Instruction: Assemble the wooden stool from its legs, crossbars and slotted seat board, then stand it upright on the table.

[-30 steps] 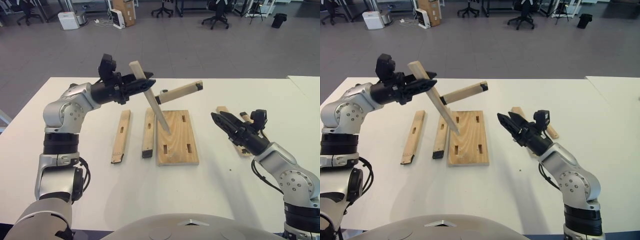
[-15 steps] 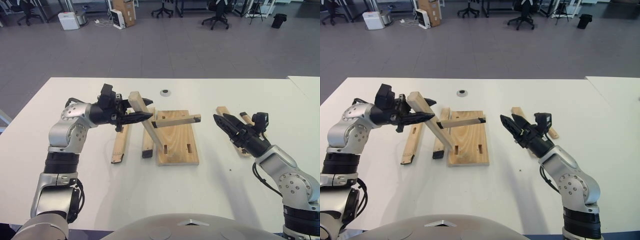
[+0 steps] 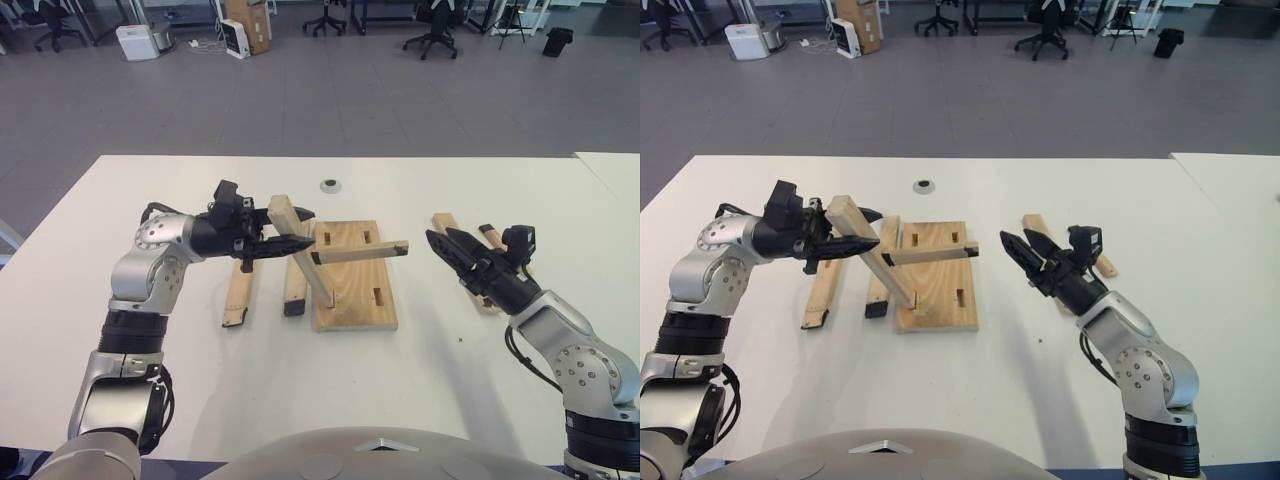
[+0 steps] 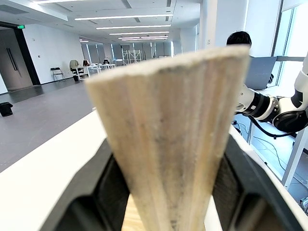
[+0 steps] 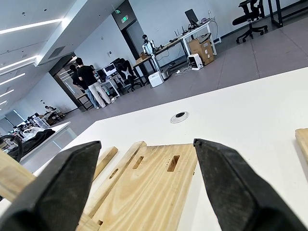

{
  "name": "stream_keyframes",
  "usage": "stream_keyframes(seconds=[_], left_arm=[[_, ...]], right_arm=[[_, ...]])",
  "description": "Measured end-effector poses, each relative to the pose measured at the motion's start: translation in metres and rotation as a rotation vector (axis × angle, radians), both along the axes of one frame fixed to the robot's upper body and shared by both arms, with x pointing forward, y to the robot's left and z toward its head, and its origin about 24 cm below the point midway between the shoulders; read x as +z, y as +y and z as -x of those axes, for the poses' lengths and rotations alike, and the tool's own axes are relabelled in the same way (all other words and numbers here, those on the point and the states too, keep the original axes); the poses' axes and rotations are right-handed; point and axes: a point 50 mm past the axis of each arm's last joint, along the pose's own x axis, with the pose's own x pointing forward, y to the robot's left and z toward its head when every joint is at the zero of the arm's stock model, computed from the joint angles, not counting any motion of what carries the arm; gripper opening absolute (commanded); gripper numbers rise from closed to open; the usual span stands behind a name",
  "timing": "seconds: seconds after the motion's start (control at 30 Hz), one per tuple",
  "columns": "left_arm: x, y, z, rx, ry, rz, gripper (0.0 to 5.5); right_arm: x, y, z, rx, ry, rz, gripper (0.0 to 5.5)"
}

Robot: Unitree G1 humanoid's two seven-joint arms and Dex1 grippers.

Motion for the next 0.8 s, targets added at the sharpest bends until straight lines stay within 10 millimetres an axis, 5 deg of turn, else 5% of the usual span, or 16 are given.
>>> stream_keyframes(seconds=[0.4, 0.8], left_arm=[[-0.009, 0.001, -0.005, 0.025, 0.005, -0.024, 2.06], [-0.014, -0.024, 0.010, 0.020, -0.039, -0.204, 2.06]], right_arm=[[-0.001, 0.002, 0.000, -0.004, -0.001, -0.008, 3.59], [-0.006, -0.002, 0.004, -0.066, 0.004, -0.010, 3.59]])
